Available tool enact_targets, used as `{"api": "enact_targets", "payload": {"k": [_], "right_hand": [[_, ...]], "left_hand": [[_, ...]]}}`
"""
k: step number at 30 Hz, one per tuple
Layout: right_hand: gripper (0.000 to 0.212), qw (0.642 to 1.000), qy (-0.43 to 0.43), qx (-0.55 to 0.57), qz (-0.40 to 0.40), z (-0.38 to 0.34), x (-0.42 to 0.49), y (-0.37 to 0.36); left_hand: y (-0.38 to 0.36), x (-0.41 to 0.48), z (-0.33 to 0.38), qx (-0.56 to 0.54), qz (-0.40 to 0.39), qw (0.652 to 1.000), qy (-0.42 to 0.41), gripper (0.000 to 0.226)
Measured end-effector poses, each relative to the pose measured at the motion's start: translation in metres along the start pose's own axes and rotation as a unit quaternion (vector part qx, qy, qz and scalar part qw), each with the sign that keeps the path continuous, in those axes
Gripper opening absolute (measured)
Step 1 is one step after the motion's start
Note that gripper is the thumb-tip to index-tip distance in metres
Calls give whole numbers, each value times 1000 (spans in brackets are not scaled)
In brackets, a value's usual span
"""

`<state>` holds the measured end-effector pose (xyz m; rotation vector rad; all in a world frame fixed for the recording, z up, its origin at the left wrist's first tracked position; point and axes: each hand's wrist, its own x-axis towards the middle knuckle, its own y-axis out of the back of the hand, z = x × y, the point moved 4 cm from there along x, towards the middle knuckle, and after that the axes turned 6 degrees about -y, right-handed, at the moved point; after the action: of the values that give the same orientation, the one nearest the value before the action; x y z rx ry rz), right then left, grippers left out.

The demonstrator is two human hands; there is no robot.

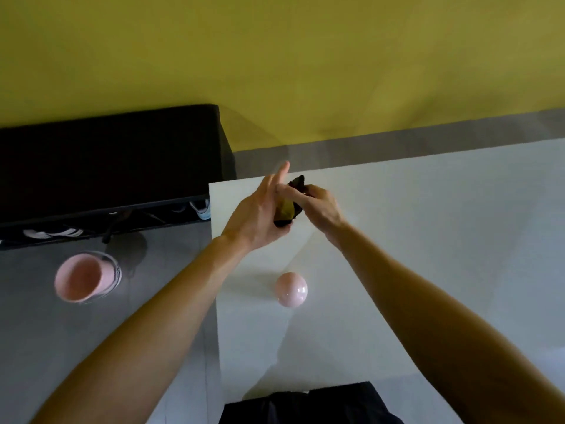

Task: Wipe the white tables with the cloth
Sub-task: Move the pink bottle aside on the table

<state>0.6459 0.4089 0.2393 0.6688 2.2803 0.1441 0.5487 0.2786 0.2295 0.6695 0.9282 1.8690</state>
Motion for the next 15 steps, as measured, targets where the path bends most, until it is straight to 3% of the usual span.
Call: {"api": "enact_targets", "payload": {"k": [3,5,7,9,10,12,15], "right_hand": [[39,997,-7,-9,-72,-25,30,-5],[24,992,46,-92,-70,-44,44,0],[22,964,162,-208,-31,-62,50,0],[11,908,322,-267,7,-77,39,-5],[14,870,393,-295,29,-76,36,-9],[41,809,461,-364,38,-55,41,-19],[62,780,374,-497,-68,-3,69,-33]], "left_hand": [[3,-3,-12,-62,5,995,82,140],[2,-10,-22,-88,-6,988,130,150],[3,-14,-29,-98,1,984,147,150],[5,-18,-41,-77,33,984,156,128],[6,-22,-49,-51,53,982,171,113],[-2,-32,-71,6,79,973,216,88],[-26,-55,-105,55,86,958,269,71]]}}
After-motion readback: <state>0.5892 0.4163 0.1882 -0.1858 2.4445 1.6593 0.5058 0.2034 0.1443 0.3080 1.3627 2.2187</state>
